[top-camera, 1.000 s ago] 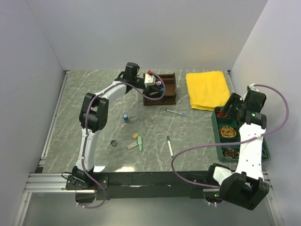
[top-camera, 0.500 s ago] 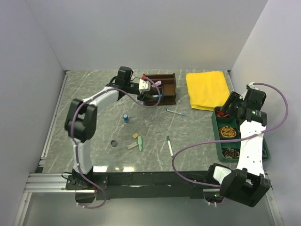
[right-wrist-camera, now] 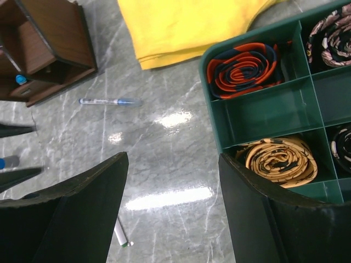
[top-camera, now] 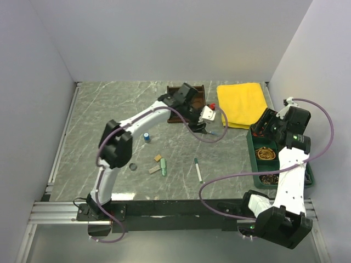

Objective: Sort the stationery into containers
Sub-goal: Pick up the pen from the center of the board.

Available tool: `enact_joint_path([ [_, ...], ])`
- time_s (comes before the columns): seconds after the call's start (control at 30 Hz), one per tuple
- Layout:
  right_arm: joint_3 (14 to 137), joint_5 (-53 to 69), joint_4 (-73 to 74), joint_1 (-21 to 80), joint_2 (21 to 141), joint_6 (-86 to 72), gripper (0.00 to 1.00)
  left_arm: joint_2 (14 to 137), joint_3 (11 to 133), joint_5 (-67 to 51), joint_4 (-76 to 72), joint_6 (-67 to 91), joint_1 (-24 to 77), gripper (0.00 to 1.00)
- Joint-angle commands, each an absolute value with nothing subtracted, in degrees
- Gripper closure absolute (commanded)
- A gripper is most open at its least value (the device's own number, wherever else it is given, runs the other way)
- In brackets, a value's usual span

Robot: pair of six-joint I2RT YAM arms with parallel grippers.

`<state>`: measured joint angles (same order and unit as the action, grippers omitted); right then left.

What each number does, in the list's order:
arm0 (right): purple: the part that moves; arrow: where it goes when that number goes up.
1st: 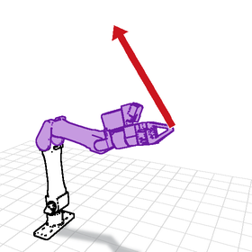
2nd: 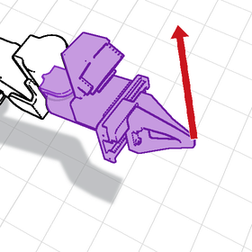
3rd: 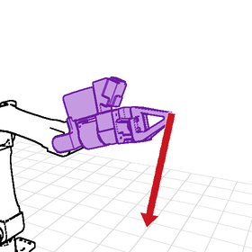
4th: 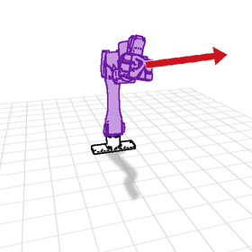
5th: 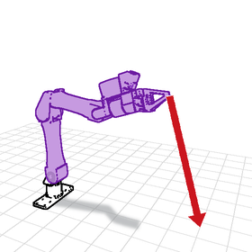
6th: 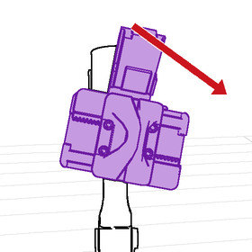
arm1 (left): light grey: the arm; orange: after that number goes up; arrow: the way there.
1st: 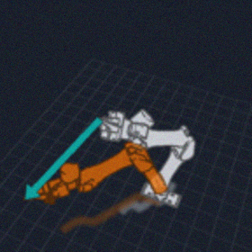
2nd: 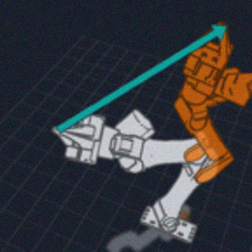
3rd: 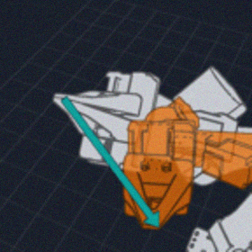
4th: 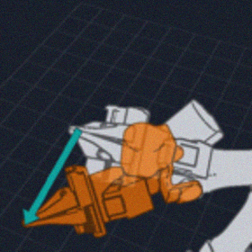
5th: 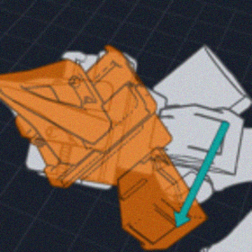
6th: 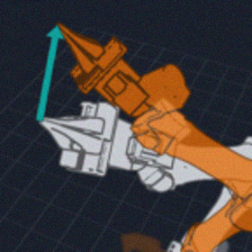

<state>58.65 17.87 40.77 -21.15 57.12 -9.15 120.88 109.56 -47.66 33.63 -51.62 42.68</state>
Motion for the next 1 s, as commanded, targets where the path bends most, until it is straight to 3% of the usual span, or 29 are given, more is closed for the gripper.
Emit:
enact_joint_path([
  [0.0, 61.5, 19.8, 40.8, -21.0, 54.5, -7.9, 0.25, 128.7, 120.4, -42.9, 39.3, -51.3, 43.9, 0.4],
  [0.27, 62.8, 21.8, 42.6, -21.0, 55.2, -8.0, 0.25, 141.2, 132.1, -40.2, 36.7, -48.5, 45.7, 0.41],
  [0.63, 62.4, 23.4, 40.8, -21.0, 58.2, -9.1, 0.25, 147.5, 134.6, -35.5, 33.5, -45.0, 45.4, 0.44],
  [0.97, 60.2, 23.6, 39.4, -21.0, 58.6, -10.1, 0.25, 153.0, 139.5, -38.4, 32.6, -39.8, 42.2, 0.46],
])
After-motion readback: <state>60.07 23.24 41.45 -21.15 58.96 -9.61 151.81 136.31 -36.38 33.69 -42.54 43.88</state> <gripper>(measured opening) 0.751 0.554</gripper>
